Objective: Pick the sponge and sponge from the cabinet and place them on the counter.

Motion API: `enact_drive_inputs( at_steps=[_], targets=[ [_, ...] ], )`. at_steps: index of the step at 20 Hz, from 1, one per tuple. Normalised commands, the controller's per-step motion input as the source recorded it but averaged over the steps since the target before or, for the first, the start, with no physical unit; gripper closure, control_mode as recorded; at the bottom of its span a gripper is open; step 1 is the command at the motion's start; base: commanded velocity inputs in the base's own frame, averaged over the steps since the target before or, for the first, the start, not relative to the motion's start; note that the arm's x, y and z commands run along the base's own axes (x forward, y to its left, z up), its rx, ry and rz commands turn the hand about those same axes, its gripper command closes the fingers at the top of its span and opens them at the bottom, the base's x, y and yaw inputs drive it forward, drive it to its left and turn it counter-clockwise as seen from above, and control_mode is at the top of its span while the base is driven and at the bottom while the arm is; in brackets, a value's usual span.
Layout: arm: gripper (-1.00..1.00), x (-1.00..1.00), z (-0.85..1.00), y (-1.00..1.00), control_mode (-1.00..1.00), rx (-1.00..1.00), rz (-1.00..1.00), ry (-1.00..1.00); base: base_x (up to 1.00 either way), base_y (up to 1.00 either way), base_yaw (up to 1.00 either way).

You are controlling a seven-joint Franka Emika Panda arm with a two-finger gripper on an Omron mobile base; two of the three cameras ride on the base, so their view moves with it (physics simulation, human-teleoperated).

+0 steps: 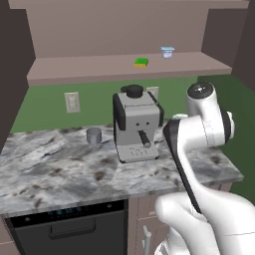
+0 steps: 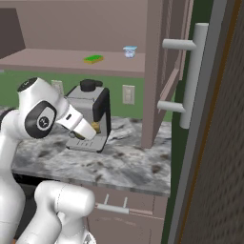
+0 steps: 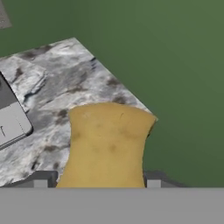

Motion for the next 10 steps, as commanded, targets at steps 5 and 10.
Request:
enact_drive_inputs(
  at_steps=[5,10],
  targets=[
    [1.00,0.05,-0.18,0.00,-1.00,0.00,0.01,-0.02,0.00,0.00,0.00],
    [1.00,0.08,-0.26,0.00,-1.00,0.00,0.02,0.00,0.00,0.00,0.00]
  ],
)
